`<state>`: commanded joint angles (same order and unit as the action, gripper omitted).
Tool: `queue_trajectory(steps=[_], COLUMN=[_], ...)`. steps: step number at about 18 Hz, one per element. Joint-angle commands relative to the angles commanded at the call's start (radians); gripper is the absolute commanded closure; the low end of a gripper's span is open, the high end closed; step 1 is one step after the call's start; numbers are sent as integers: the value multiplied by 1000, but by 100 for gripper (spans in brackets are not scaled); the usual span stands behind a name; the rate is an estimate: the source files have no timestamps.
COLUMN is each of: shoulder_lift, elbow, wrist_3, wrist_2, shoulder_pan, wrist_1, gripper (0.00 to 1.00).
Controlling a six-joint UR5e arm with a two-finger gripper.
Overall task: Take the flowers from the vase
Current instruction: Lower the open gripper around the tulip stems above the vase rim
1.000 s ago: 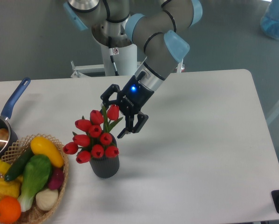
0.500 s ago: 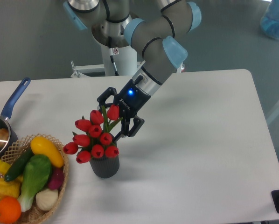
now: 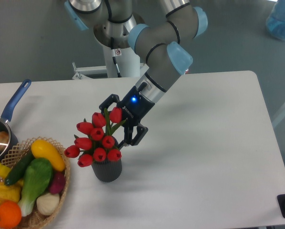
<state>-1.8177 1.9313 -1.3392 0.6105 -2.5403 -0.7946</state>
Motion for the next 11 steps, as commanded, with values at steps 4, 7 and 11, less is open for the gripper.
queue_trajectory(steps=[4,7,11], shoulder_lift=[-2,-2,-17], elbow=[0,0,0], wrist_3=[0,2,0], wrist_2=[-2,-23,-52], shoulder_pan=[8,11,15], wrist_1=[2,6,6], gripper=[0,0,0])
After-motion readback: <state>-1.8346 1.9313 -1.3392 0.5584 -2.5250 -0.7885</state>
